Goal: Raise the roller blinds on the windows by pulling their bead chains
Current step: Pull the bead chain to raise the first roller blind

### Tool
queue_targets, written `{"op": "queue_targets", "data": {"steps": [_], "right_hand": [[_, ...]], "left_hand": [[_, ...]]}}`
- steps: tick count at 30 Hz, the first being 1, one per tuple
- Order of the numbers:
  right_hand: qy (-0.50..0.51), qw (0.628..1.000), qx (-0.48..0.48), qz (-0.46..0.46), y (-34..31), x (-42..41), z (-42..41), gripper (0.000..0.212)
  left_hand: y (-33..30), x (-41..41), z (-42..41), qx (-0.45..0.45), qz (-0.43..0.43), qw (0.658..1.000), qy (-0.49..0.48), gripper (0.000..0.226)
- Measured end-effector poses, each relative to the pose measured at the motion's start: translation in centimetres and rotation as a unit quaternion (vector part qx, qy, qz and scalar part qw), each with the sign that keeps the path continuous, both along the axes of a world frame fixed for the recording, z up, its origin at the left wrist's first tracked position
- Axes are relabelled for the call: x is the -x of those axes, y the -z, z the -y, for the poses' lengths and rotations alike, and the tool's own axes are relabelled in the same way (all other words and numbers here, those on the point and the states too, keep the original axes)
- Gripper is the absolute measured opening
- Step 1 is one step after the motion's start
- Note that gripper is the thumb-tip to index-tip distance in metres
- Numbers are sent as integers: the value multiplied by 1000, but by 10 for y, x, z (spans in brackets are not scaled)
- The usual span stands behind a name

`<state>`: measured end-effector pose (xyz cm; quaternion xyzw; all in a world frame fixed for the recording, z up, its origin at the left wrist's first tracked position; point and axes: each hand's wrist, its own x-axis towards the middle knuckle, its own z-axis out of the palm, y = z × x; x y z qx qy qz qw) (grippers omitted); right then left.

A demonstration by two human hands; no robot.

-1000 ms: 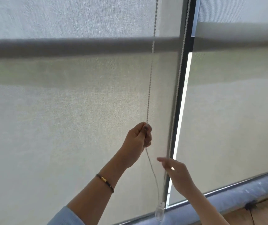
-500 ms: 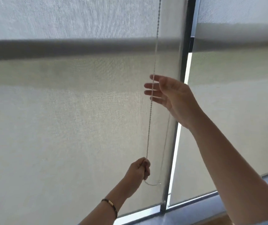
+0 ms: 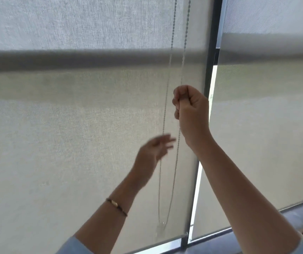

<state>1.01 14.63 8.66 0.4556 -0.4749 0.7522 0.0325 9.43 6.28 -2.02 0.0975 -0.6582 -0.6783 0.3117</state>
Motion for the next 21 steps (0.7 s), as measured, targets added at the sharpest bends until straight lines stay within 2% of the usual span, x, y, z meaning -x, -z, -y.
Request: {"op": "queue_targets", "data": {"steps": [2, 4, 9, 12, 14, 17, 21], "right_hand": [[27, 1000, 11, -6, 3, 2, 3, 29], [50, 999, 18, -10, 4, 4, 6, 25], [96, 995, 6, -33, 5, 11, 11, 25], [99, 994, 1, -43, 7, 14, 9, 27], [109, 993, 2, -53, 11, 15, 8, 28], [120, 991, -1, -63, 20, 16, 9, 30], [128, 990, -25, -56, 43, 17, 11, 31]], "left_hand": [[-66, 3, 0, 41, -82, 996, -2, 34], [-127, 8, 1, 78, -126, 989, 16, 39], [-228, 21, 0, 105, -143, 982, 63, 37], [-240, 30, -4, 130, -130, 980, 81, 28], [-235, 36, -5, 110, -145, 979, 95, 20], [-221, 42, -1, 72, -173, 976, 110, 22], [-196, 49, 2, 66, -159, 980, 104, 24]]}}
